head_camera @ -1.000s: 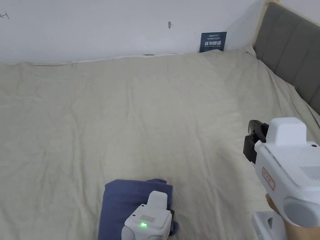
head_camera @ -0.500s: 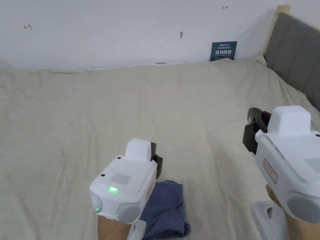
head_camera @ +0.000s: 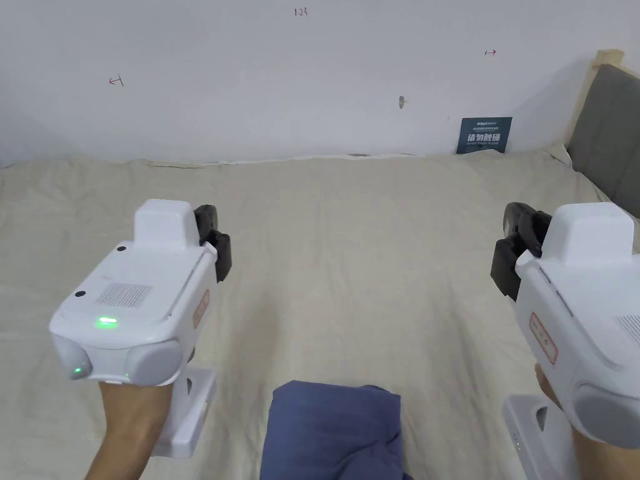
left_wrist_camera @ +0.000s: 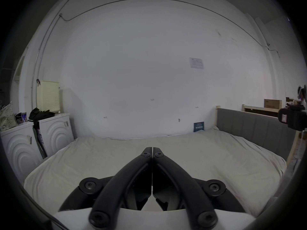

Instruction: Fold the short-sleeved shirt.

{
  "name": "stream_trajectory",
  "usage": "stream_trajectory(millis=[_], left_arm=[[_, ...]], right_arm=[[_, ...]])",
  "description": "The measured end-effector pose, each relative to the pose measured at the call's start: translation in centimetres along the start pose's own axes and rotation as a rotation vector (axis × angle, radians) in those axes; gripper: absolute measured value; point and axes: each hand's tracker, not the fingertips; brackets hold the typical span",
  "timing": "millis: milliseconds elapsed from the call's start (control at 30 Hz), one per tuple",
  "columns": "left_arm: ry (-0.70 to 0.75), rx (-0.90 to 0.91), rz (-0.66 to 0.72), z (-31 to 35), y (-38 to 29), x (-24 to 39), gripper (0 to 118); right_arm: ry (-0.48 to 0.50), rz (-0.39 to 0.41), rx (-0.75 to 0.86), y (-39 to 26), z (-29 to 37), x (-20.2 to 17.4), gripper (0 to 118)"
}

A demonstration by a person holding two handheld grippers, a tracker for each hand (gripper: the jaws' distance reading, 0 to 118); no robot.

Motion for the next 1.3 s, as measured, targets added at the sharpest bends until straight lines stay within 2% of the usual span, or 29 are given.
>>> stream_trajectory(millis=[300, 633, 867, 1100, 1167, 1300], left_arm=[[0.073, 0.005, 0.008, 0.2, -1.1, -4.2, 0], [0.069, -0.003, 0.030, 0.4, -1.3, -4.3, 0], [0.060, -0.018, 0.033, 0.3, -2.3, -4.6, 0], [0.044, -0.043, 0.054, 0.0, -3.4, -5.1, 0], [0.038, -0.051, 0.064, -0.1, -3.8, -5.5, 0], [0.022, -0.088, 0.072, 0.0, -4.4, -5.8, 0]], right_arm=[[0.020, 0.005, 0.020, 0.6, -0.3, -1.4, 2], [0.042, 0.007, -0.027, -2.0, -1.3, -2.8, 2], [0.094, -0.027, -0.205, -10.1, -3.2, -5.0, 2], [0.178, 0.005, -0.374, -19.2, -4.3, -9.5, 2], [0.183, 0.047, -0.450, -21.9, -4.8, -11.0, 2], [0.164, 0.003, -0.621, -26.5, -5.6, -12.5, 2]])
